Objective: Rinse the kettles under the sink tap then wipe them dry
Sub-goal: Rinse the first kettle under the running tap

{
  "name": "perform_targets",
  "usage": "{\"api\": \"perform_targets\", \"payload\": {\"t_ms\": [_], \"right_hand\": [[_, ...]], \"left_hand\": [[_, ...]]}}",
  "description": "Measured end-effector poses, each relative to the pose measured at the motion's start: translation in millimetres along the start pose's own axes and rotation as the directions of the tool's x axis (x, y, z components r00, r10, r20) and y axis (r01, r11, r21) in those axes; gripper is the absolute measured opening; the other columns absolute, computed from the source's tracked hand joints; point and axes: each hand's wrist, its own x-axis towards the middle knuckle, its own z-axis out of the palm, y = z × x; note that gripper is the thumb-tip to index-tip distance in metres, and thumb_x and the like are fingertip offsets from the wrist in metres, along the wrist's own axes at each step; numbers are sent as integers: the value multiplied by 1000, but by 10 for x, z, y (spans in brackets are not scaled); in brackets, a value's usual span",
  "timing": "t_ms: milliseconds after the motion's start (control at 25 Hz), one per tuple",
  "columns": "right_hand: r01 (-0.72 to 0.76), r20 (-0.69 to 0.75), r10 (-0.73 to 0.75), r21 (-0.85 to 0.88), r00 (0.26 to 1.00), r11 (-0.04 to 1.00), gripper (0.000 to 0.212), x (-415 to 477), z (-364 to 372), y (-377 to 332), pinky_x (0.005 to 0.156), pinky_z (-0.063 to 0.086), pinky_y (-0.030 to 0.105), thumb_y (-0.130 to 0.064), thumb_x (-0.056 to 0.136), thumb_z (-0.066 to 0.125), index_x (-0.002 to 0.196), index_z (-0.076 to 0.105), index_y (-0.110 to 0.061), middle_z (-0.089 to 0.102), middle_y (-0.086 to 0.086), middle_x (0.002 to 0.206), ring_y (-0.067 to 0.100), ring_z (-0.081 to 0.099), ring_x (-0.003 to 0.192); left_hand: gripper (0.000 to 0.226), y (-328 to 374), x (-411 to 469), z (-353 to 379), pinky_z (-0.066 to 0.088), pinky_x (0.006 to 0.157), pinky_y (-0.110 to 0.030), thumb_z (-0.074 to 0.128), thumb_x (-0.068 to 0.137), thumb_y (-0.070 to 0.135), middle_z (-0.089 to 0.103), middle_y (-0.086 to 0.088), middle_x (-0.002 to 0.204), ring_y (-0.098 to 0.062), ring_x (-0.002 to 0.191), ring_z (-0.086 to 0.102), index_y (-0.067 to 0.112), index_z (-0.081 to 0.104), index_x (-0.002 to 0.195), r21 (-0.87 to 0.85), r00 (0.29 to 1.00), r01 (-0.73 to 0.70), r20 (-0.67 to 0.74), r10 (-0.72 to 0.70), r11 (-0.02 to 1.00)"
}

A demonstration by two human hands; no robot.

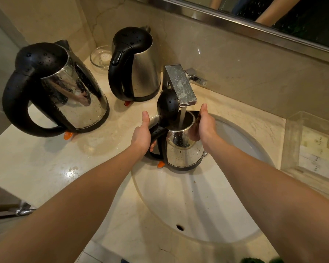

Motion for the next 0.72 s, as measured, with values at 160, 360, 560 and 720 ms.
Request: {"api": "perform_targets", "payload": {"t_ms": [160,360,560,720], "right_hand": [[-15,7,15,19,1000,1000,55,15,-7,4,102,48,52,-73,91,28,92,58,-27,68,6,109,30,64,110],[-39,9,39,29,999,999,54,11,-3,-6,102,47,54,-71,93,28,105,55,-27,65,5,110,32,62,114],[-31,14,31,23,999,999,60,-15,-3,-12,103,47,56,-78,82,29,104,56,-29,65,3,107,33,63,114],[-32,15,32,29,999,999,54,-7,-20,-14,102,48,54,-71,93,29,107,57,-27,66,2,105,32,63,114]], "left_hand": [[98,0,11,5,42,46,-22,12,94,77,53,-4,70,-14,55,50,-1,58,134,3,1000,-6,-7,6,1000],[97,0,-1,2,41,46,-22,12,95,76,50,-6,66,-14,51,48,-1,59,131,2,1000,-13,2,13,1000],[99,-6,8,-1,41,46,-22,11,95,76,50,-6,65,-14,51,48,-3,61,127,3,1000,-21,1,21,1000],[84,1,-7,-7,41,44,-22,11,95,76,49,-5,63,-14,49,47,7,58,102,13,1000,-26,10,26,1000]]}}
